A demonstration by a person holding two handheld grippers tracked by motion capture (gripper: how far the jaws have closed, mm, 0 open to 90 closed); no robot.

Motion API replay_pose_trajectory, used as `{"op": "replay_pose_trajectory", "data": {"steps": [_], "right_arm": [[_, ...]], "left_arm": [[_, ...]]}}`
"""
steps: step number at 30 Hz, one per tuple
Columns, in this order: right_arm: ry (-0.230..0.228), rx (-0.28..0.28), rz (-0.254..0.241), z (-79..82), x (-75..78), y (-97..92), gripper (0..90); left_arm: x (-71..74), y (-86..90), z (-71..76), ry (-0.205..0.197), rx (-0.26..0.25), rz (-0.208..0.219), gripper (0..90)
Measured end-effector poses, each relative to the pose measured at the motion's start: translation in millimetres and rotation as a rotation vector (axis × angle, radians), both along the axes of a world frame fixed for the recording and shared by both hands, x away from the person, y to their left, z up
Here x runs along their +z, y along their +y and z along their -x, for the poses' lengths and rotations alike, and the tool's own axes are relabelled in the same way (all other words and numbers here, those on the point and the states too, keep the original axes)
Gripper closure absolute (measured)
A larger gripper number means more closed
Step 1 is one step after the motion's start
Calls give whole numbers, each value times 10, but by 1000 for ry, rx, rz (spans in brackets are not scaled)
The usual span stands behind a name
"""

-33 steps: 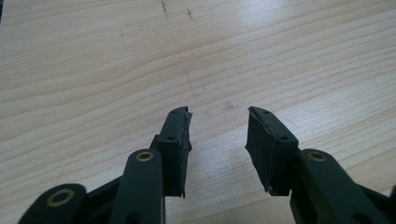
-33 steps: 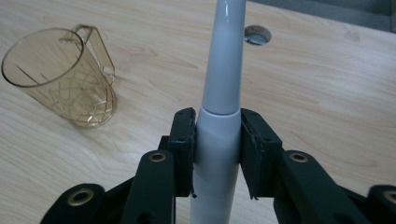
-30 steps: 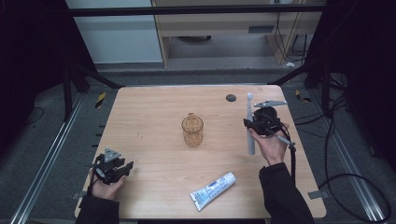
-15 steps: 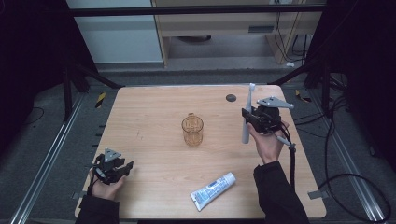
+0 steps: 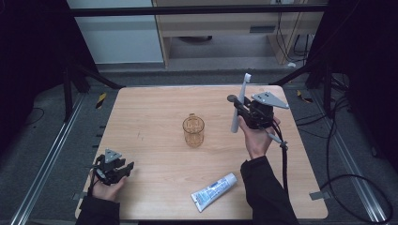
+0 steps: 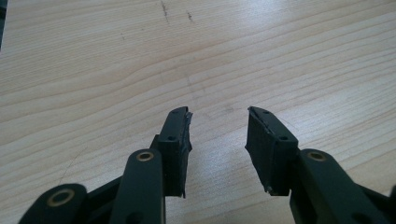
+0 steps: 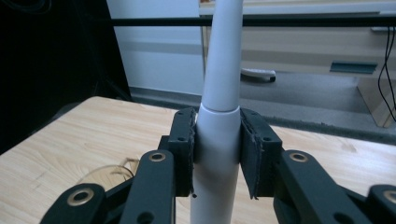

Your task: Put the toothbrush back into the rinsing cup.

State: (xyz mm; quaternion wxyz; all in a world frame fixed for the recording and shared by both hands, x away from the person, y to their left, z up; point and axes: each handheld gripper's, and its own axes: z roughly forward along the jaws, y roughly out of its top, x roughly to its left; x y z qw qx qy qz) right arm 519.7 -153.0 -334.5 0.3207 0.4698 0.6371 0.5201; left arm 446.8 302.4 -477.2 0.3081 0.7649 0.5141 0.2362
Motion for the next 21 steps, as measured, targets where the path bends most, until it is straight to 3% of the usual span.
{"op": "replay_pose_trajectory", "data": {"steps": [21], "right_arm": [[-110, 11, -53, -91, 63, 523, 679]], "left_arm": [[2, 1, -2, -3, -1, 6, 586]]}}
